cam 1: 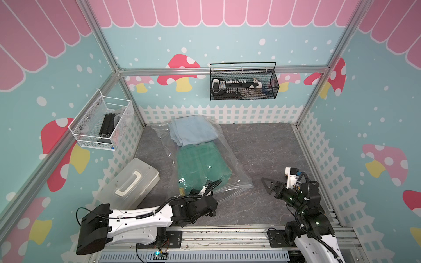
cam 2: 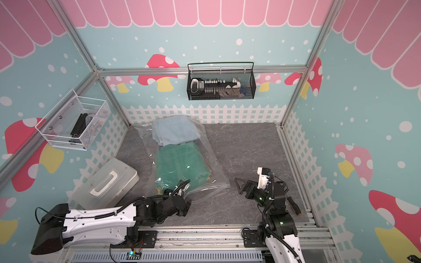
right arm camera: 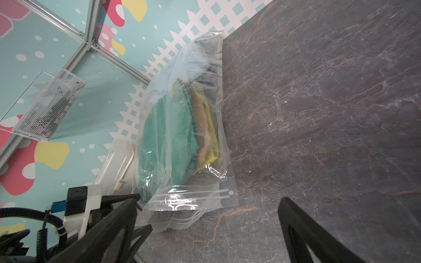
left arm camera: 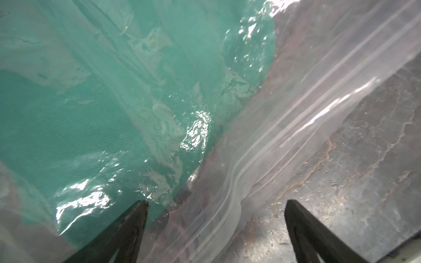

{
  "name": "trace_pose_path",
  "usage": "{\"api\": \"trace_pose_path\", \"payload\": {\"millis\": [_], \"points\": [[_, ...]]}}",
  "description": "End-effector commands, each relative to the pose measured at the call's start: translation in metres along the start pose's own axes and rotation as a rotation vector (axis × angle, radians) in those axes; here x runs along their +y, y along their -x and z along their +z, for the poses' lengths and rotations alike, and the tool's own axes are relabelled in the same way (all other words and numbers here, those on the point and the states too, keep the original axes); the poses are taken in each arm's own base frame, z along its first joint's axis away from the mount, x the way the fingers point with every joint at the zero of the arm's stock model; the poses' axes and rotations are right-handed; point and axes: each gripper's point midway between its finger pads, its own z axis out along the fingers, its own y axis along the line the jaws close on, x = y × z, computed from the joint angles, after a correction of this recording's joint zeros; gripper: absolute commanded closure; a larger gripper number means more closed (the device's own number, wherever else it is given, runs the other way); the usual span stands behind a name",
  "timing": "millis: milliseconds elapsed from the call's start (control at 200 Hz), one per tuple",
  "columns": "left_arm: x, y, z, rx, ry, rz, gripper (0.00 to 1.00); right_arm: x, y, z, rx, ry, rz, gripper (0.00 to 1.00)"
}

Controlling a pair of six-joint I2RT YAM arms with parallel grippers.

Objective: Take the trousers out of the vacuum bag
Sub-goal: Open the vacuum bag at the center of the board.

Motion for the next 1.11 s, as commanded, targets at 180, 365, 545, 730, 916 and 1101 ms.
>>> {"api": "trace_pose_path", "payload": {"millis": [180, 365, 545, 730, 916, 1101], "points": [[0.003, -0.008, 0.021, -0.011, 0.046, -0.067, 0.35, 0.014, -0.004, 0.018, 0.038, 0.056, 0.018, 0.05], [-0.001, -0.001, 0.024, -0.003, 0.014, -0.06, 0.59, 0.042, 0.008, 0.043, 0.058, 0.068, -0.037, 0.05], [0.004, 0.015, 0.021, 0.018, -0.03, -0.071, 0.88, 0.07, 0.01, 0.054, 0.069, 0.091, -0.084, 0.11], [0.008, 0.038, 0.013, 0.027, -0.039, -0.054, 1.0, 0.084, -0.011, 0.052, 0.083, 0.101, -0.08, 0.26], [0.013, 0.058, 0.01, 0.05, -0.042, -0.051, 1.0, 0.095, -0.038, 0.043, 0.111, 0.109, -0.089, 0.39], [0.013, 0.085, 0.002, 0.056, -0.06, -0.028, 1.0, 0.103, -0.074, 0.052, 0.159, 0.114, -0.092, 0.44]]}}
